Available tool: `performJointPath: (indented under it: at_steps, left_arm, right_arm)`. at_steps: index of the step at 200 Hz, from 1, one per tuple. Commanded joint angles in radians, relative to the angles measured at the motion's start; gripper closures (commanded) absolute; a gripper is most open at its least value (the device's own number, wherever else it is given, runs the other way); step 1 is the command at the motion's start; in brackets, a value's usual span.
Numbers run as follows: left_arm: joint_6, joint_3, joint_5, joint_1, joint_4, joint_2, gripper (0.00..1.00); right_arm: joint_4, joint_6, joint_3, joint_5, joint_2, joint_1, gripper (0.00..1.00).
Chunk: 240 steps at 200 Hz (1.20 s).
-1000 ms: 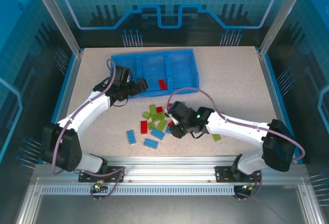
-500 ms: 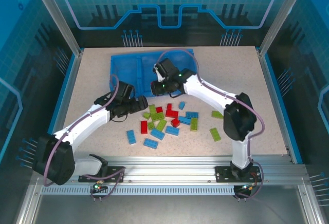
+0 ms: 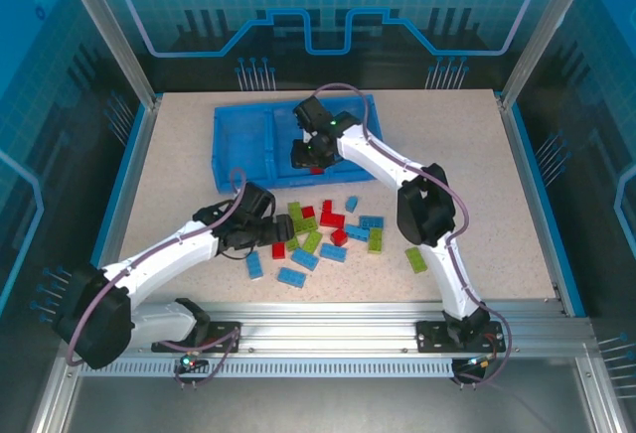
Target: Sort the legos into containers by color
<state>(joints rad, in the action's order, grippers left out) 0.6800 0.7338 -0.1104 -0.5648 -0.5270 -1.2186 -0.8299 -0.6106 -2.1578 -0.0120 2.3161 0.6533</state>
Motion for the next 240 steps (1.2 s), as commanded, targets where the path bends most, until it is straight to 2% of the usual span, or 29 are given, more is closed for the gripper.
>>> performJointPath:
  at_steps: [1,25,41,74,128,171,240]
  left_arm:
    - [0.028,0.014,-0.023,-0.022,-0.015,-0.031,0.06]
    - [0.035,0.017,-0.023,-0.035,-0.006,-0.060,0.08]
    - [0.036,0.015,-0.018,-0.038,0.003,-0.076,0.11]
    - [0.032,0.022,-0.014,-0.049,0.017,-0.119,0.14]
    - [0.023,0.040,-0.015,-0.056,0.028,-0.197,0.39]
    - [0.010,0.000,-0.029,-0.066,0.037,-0.162,0.40]
    - [0.035,-0.039,-0.044,-0.085,0.053,-0.190,0.45]
  right_arm:
    - [-0.082,-0.018,-0.080,-0.010,0.058,-0.007,0.65]
    - [-0.082,-0.031,-0.087,-0.023,0.069,-0.013,0.55]
    - [-0.061,-0.018,-0.077,-0.057,0.060,-0.012,0.44]
    - [0.043,0.024,0.033,-0.089,-0.062,0.009,0.36]
    - [0.142,0.020,0.331,-0.043,-0.314,0.006,0.34]
    - [0.157,0.023,0.506,-0.027,-0.430,-0.037,0.34]
    - [0.167,0.018,0.645,0.020,-0.557,-0.098,0.33]
